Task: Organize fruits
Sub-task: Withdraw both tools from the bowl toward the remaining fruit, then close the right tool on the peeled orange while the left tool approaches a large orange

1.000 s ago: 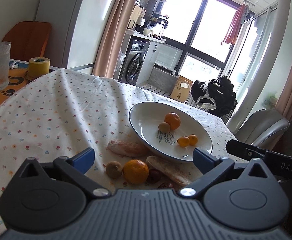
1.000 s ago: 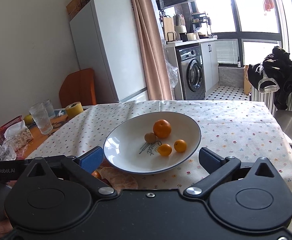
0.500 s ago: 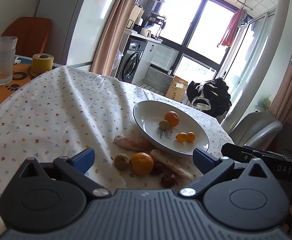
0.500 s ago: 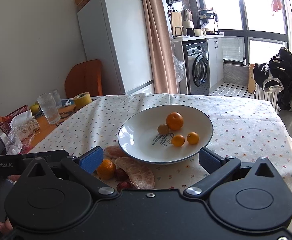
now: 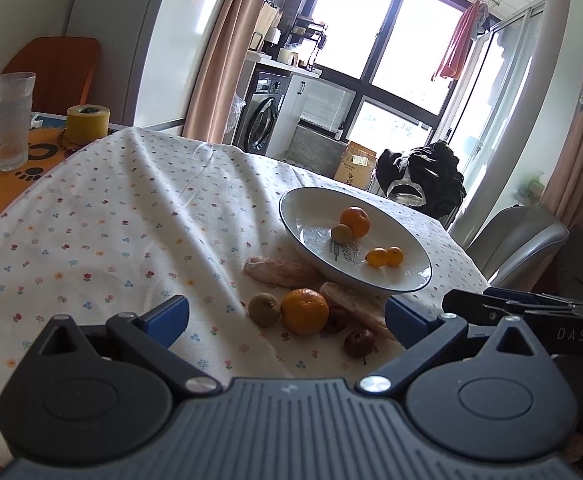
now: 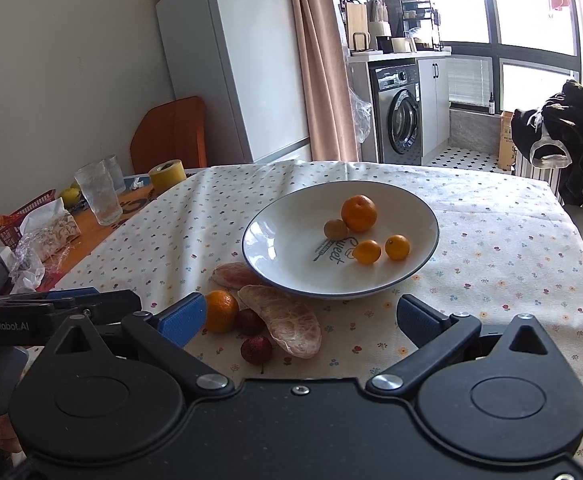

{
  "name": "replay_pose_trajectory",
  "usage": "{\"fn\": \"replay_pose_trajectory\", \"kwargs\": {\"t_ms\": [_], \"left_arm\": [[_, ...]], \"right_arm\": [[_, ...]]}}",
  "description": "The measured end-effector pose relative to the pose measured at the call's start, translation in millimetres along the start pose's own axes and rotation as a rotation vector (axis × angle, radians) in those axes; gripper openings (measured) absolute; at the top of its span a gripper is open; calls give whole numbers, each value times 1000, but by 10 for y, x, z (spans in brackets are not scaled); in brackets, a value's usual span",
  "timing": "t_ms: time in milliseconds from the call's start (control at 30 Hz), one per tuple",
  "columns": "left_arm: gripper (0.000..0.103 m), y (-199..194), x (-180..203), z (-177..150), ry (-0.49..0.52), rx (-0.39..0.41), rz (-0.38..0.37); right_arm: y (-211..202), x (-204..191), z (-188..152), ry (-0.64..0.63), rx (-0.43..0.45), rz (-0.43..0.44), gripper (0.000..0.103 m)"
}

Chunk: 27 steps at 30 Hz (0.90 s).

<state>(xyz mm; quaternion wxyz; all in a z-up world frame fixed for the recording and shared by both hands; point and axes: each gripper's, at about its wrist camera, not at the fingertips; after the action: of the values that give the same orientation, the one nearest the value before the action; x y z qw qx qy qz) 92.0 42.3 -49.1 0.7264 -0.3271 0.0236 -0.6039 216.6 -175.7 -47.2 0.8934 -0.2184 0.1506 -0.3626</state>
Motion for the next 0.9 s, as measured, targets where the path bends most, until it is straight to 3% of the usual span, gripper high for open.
{"fn": "replay_pose_trajectory", "kwargs": {"t_ms": [200, 500, 700, 900], "left_arm": [[103, 49, 18, -40, 16, -9, 23], [102, 226, 0, -107, 2, -38, 46], [100, 297, 29, -140, 20, -46, 21], [87, 360, 67, -160, 27, -42, 11]], "right_arm": [[70, 30, -46, 20, -6, -2, 101], [250, 83, -136, 26, -38, 30, 84], [357, 85, -169, 23, -56, 38, 76], [500, 65, -137, 7, -68, 56, 72]]}}
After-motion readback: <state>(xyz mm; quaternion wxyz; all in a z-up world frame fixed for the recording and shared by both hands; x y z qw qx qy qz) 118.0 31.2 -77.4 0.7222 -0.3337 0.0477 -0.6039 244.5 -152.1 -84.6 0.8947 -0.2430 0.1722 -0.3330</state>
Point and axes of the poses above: each gripper's, at about its wrist camera, not at the fingertips, and y roughly the way its jaws point, x to its right, z to its top, and after that the axes turned 4 degrees about -y, right-handed
